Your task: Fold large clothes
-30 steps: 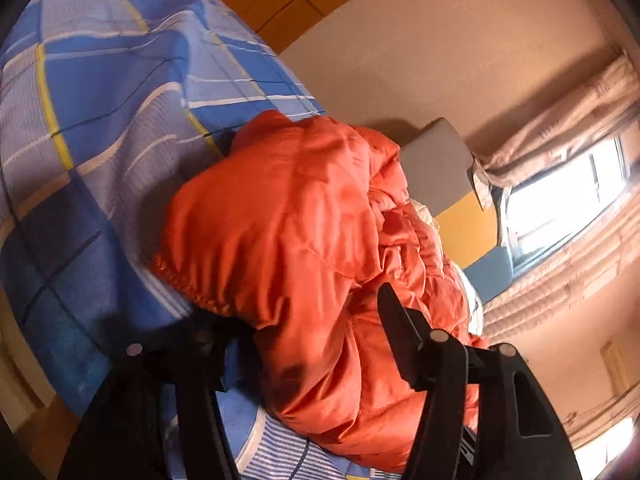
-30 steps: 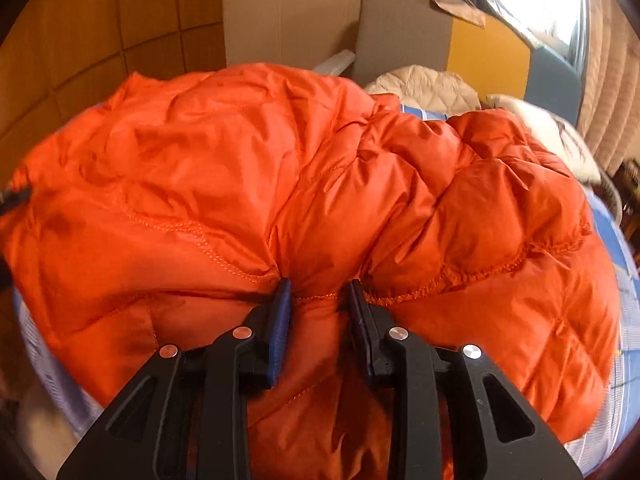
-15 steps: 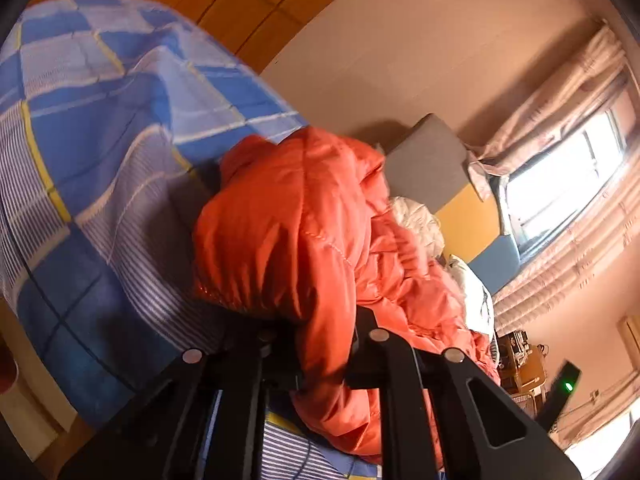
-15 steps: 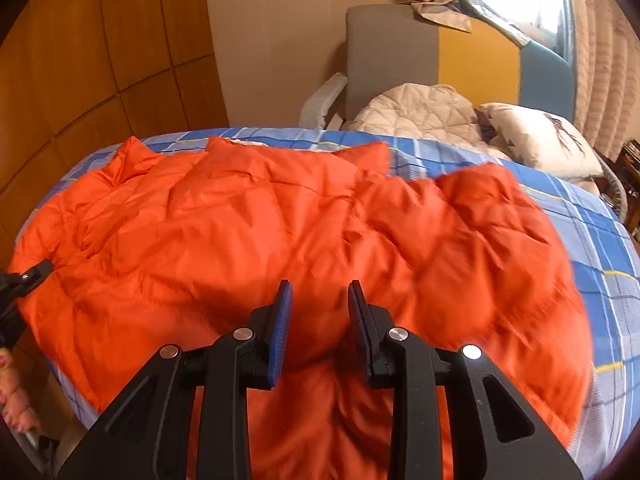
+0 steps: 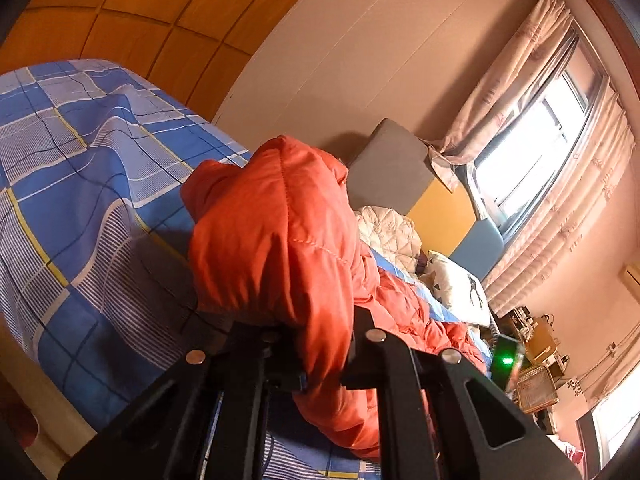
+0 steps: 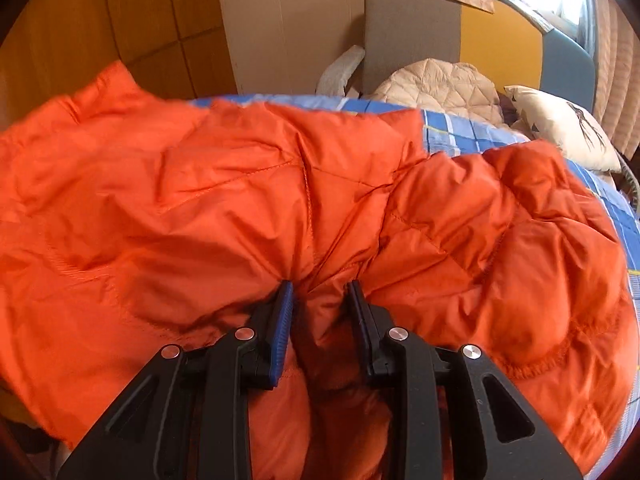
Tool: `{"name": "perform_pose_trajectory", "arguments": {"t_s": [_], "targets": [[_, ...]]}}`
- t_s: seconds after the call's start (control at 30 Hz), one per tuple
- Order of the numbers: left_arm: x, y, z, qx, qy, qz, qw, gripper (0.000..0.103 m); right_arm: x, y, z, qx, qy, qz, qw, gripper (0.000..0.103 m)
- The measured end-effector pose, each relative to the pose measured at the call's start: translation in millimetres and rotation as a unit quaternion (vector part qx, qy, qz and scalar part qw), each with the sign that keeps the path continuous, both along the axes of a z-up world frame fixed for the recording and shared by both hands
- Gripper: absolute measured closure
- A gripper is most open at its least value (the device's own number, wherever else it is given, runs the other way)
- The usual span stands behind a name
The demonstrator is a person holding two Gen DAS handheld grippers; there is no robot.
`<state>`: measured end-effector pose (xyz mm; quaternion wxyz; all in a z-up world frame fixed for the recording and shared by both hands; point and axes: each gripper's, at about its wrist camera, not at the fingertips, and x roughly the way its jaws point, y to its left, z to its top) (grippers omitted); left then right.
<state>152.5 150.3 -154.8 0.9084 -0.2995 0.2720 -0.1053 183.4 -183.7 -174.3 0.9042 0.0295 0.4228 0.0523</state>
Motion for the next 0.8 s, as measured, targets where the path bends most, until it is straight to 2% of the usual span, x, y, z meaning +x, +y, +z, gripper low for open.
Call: {"name": "perform_pose_trajectory", "arguments": {"t_s": [0.03,0.13,0.23,0.3,0.4,0.53,0.63,0.73,0.8], "targets": [[0,2,-1,0.001,0.003,0.001,1.0,0.094,0,-2,6,0.004,-0.01,-0.004,1.0,0.074],[-2,4,-3,-0.003,0.01,0.004,0.9999,0.094,17,-2,17,-0.03,-0.031,-0.02,0.999,0.074],[-3,3,-2,0.004,0.009,0.004,0.9999,0.094,51,0,2,-0.066,0.005,-0.028,0.997,0.074],[-3,1,1,0.007,0.005,0.0,1.0,0.094,58,-2,-7,-0.054,0.019,-0.027,0.998,0.074],[-4,-4,5,0.018,-0.003,0.001,0.9998,0.094,39,-7,3,-0.028,0.004,-0.034,0.999,0.074],[-7,-6,6,0.019,-0.006,0.003,0.9998,0.094,-28,12,18,-0.006,-0.027,-0.009,1.0,0.074],[-9,-6,5,0.021,-0.009,0.003,0.9997,0.094,-54,38,1,-0.02,-0.011,0.02,1.0,0.074],[-10,-12,5,0.022,-0.009,-0.007,0.9997,0.094,-54,57,-28,-0.053,0.003,0.026,0.998,0.074],[-11,-22,10,0.038,-0.015,-0.015,0.9991,0.094,-52,61,-35,-0.054,0.003,0.021,0.998,0.075]]}}
